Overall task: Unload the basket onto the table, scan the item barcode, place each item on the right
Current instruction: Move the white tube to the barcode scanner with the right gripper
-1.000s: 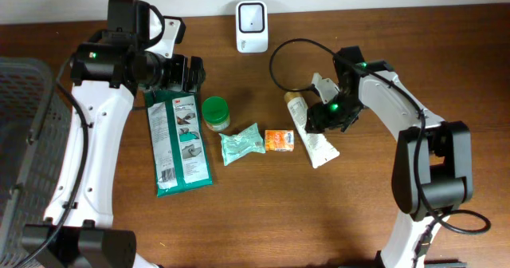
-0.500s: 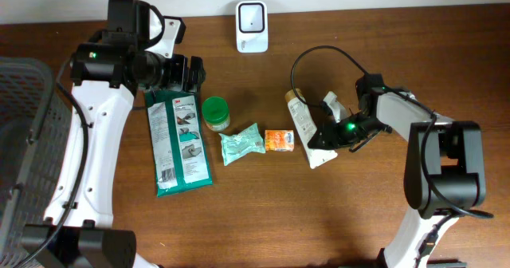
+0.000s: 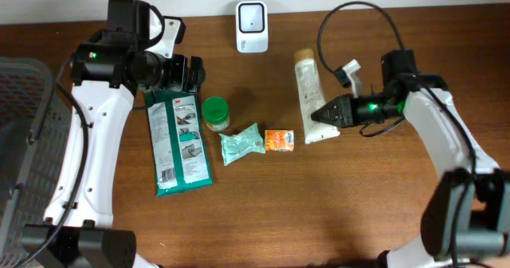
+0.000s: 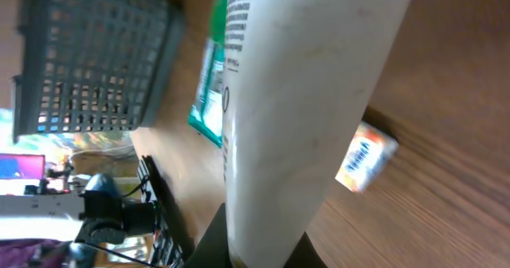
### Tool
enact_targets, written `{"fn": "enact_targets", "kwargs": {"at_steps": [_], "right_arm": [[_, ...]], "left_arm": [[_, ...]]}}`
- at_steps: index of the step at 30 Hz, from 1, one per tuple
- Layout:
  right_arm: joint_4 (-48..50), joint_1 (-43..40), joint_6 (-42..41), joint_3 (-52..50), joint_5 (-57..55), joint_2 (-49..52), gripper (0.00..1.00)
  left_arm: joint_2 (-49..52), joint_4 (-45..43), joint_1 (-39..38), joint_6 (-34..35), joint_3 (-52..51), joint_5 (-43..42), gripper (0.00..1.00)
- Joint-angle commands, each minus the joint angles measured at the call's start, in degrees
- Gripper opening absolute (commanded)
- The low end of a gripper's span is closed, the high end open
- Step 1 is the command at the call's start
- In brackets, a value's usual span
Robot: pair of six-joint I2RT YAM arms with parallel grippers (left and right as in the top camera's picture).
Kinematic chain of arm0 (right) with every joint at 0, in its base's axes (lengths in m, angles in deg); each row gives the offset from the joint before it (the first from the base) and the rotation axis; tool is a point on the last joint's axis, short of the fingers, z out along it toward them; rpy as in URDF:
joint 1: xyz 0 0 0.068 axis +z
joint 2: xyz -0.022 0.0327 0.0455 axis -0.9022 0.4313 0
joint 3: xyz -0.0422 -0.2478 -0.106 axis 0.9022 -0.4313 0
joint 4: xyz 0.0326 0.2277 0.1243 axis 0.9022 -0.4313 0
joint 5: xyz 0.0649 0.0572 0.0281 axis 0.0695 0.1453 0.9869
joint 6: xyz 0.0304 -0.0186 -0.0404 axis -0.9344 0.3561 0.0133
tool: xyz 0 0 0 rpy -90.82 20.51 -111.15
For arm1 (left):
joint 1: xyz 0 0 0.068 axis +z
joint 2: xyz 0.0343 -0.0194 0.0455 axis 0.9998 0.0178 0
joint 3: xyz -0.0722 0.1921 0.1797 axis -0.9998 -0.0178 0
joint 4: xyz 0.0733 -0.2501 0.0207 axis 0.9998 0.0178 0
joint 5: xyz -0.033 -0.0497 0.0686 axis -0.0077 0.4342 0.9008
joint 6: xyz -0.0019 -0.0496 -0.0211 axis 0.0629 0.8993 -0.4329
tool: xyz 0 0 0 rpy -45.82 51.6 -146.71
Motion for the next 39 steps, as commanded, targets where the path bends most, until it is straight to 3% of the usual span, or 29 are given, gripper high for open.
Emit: {"fn": "enact_targets", "kwargs": {"at_steps": [1, 5, 9, 15, 18, 20, 23, 24, 26, 28, 31, 35, 39], "right_arm": [[0.44, -0.11, 6.21, 1.57, 9.79, -7.30, 0.04], [2.34, -0.11, 5.51, 1.57, 16.28, -15.30, 0.04], [7.82, -0.11, -0.81, 1.57, 26.75, -16.85, 0.04], [8.35, -0.04, -4.59, 1.57, 22.99, -16.81, 0.04], [16.52, 2.97, -17.20, 1.62, 11.63, -16.83, 0.04], [20.39, 7.39, -20.28, 4.11, 4.96, -16.20, 0.04], [18.14, 13.77, -20.13, 14.43, -5.51, -11.30, 0.04], [13.25, 16.74, -17.38, 23.52, -12.50, -5.68, 0.04], [8.11, 19.02, -14.71, 32.37, -23.19, 1.11, 0.04], [11.72, 20.83, -14.45, 34.56, -38.99, 6.05, 0.04], [20.26, 24.02, -5.20, 34.56, -62.27, 13.22, 0.04], [30.49, 24.52, 6.49, 34.56, -66.40, 23.45, 0.04], [38.21, 25.11, 7.74, 34.56, -70.53, 29.35, 0.04]], "left_arm": [[-0.13, -0.13, -0.09, -1.11, 0.28, -0.02, 0.99], [-0.13, -0.13, -0.09, -1.11, 0.28, -0.02, 0.99], [-0.13, -0.13, -0.09, -1.11, 0.28, -0.02, 0.99], [-0.13, -0.13, -0.09, -1.09, 0.28, -0.02, 0.99], [-0.13, -0.13, -0.09, -1.11, 0.28, -0.02, 0.99], [-0.13, -0.13, -0.09, -1.11, 0.28, -0.02, 0.99], [-0.13, -0.13, -0.09, -1.11, 0.28, -0.02, 0.99], [-0.13, -0.13, -0.09, -1.11, 0.28, -0.02, 0.99], [-0.13, -0.13, -0.09, -1.11, 0.28, -0.02, 0.99], [-0.13, -0.13, -0.09, -1.11, 0.28, -0.02, 0.99], [-0.13, -0.13, -0.09, -1.11, 0.28, -0.02, 0.99], [-0.13, -0.13, -0.09, -1.11, 0.28, -0.02, 0.99], [-0.13, -0.13, -0.09, -1.11, 0.28, -0.02, 0.99]]}}
